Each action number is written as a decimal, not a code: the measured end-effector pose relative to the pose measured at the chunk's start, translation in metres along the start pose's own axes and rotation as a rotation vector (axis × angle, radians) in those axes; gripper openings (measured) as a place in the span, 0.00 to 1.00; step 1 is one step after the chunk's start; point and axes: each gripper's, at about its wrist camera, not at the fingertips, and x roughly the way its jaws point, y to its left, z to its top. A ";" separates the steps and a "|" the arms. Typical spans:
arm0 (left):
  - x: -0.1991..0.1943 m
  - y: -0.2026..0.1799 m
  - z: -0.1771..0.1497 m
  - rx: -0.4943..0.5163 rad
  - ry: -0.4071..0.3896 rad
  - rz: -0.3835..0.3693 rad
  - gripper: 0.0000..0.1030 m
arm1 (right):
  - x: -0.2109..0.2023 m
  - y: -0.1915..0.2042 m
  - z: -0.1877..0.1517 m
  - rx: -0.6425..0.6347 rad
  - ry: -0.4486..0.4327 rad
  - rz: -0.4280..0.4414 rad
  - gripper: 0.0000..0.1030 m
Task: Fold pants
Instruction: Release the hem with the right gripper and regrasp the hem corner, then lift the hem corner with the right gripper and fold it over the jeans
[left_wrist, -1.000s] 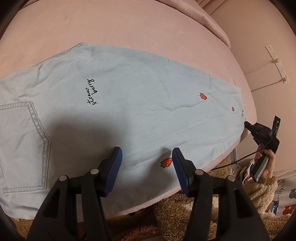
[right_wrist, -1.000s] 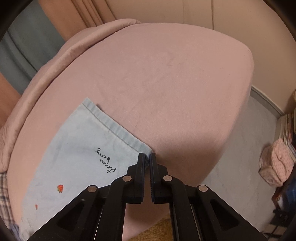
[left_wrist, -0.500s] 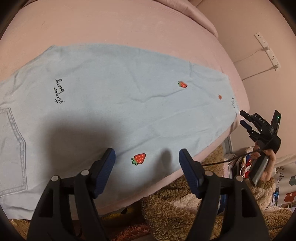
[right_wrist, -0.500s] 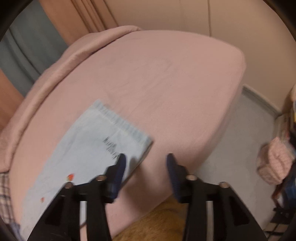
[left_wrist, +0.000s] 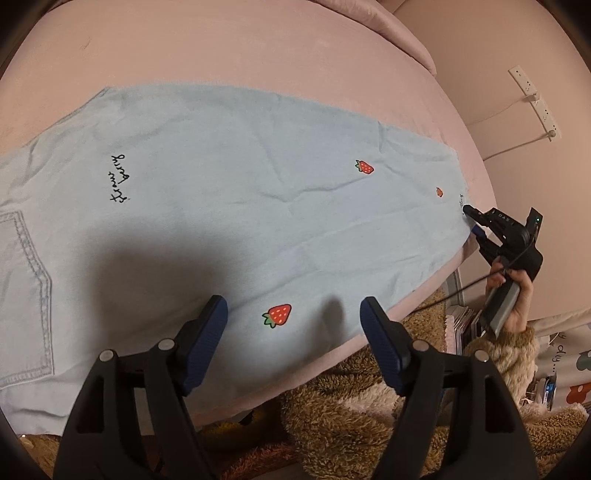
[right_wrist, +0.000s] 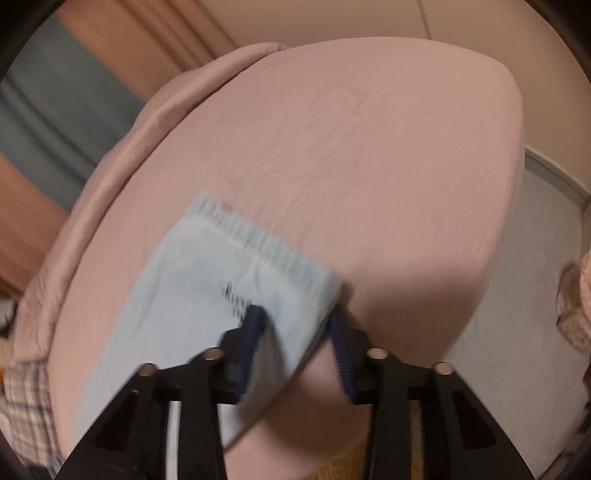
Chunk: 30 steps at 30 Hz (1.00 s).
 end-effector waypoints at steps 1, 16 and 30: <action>-0.002 0.000 0.000 -0.002 -0.005 0.003 0.72 | 0.002 -0.006 0.004 0.042 -0.002 0.035 0.20; -0.060 0.036 0.002 -0.105 -0.187 0.088 0.72 | -0.101 0.123 -0.003 -0.308 -0.181 0.259 0.12; -0.072 0.058 -0.009 -0.167 -0.211 0.105 0.72 | -0.050 0.255 -0.115 -0.739 0.124 0.421 0.12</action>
